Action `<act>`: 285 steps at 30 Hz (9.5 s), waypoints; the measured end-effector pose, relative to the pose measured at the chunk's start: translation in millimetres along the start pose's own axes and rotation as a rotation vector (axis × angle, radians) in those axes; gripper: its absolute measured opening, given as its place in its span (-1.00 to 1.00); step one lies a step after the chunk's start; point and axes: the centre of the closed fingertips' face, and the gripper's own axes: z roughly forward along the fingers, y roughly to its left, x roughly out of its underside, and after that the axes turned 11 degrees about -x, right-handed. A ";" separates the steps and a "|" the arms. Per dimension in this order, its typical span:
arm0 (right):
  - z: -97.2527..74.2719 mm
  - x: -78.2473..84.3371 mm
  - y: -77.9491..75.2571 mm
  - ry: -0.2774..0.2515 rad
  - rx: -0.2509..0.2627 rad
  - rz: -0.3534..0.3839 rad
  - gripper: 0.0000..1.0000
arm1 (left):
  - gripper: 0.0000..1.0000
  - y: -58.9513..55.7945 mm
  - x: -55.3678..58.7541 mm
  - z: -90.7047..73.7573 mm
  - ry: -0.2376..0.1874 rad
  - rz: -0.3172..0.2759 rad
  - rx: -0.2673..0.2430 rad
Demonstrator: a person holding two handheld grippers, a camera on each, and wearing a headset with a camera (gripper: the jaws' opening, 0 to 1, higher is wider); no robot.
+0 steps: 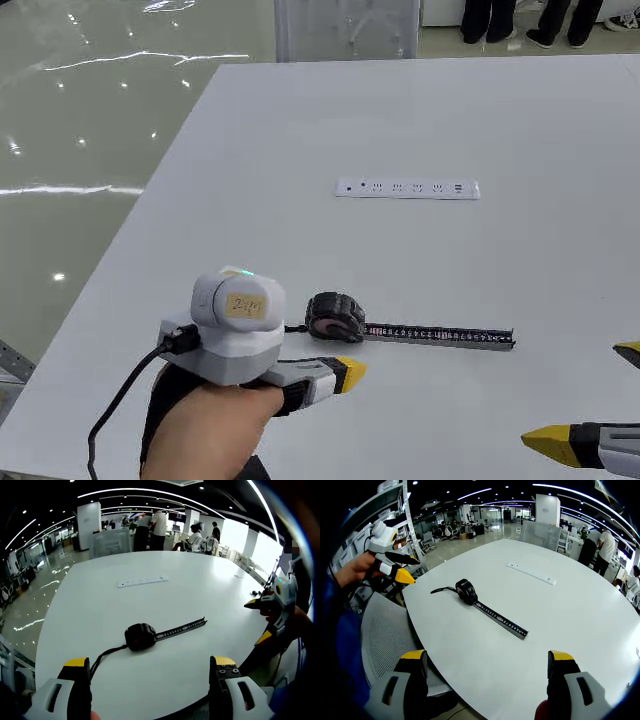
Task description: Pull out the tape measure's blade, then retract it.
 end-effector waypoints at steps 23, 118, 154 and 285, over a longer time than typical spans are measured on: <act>34.3 -11.2 -28.1 0.039 -0.048 -0.030 0.89 | 0.82 1.7 -14.7 33.4 0.007 -0.054 -0.004; 141.5 32.1 -127.8 0.421 -0.293 -0.446 0.13 | 0.51 -2.9 18.8 181.9 0.079 -0.175 -0.075; 147.9 37.2 -130.7 0.466 -0.366 -0.624 -0.64 | 0.45 -3.0 20.6 195.7 0.095 -0.187 -0.079; 193.7 6.0 -86.7 0.424 -0.470 -0.603 -0.79 | 0.14 -11.2 14.9 196.4 0.012 -0.135 -0.021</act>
